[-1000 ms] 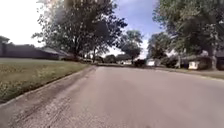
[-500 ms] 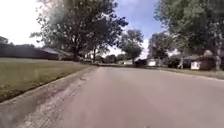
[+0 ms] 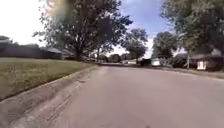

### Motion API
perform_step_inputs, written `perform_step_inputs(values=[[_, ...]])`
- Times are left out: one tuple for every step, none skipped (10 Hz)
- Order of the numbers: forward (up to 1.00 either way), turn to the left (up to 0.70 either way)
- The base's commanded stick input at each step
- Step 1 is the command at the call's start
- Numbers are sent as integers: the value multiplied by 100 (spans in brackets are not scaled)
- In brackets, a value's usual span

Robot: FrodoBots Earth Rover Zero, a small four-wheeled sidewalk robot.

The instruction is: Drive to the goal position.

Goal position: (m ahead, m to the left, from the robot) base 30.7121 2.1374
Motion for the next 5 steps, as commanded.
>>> perform_step_inputs(values=[[100, 0], [100, 0], [100, 0], [100, 0], [100, 0]])
